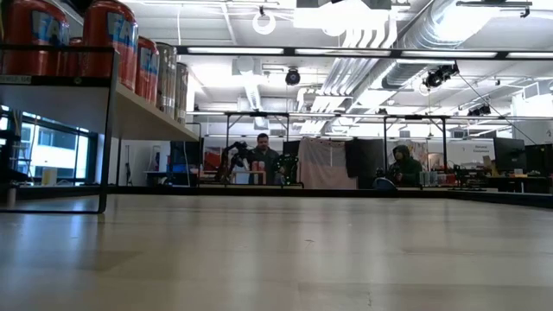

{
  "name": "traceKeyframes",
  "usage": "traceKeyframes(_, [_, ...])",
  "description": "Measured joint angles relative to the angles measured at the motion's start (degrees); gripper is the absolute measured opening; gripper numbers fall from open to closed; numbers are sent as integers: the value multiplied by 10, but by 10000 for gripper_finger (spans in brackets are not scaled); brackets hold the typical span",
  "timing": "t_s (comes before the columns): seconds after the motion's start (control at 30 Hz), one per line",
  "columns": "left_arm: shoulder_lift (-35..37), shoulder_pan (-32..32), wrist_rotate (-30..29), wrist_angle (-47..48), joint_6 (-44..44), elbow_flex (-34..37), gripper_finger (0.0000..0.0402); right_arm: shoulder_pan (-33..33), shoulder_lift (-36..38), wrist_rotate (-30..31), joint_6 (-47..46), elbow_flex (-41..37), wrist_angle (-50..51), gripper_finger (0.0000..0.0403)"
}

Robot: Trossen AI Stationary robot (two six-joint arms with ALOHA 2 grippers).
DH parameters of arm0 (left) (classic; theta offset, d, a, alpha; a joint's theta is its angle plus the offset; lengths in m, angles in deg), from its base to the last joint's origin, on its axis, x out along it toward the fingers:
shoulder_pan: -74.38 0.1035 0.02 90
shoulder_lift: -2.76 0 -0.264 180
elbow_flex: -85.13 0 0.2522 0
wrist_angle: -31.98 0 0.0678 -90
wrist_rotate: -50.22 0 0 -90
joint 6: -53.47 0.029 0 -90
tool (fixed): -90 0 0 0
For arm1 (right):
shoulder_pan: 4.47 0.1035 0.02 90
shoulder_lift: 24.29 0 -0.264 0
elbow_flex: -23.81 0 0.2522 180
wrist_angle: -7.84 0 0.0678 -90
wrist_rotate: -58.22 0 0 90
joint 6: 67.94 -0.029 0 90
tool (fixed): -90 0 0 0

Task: Place canned beverage on shelf
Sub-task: Adjust the red soda cans

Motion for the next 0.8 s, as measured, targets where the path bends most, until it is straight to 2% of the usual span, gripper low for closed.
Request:
traceKeyframes(0.23, [25,0,-11,0,2,3,0,0,0,0,0,0,0,392])
traceKeyframes(0.8, [18,0,4,0,-44,37,0,0,0,0,1,0,0,392])
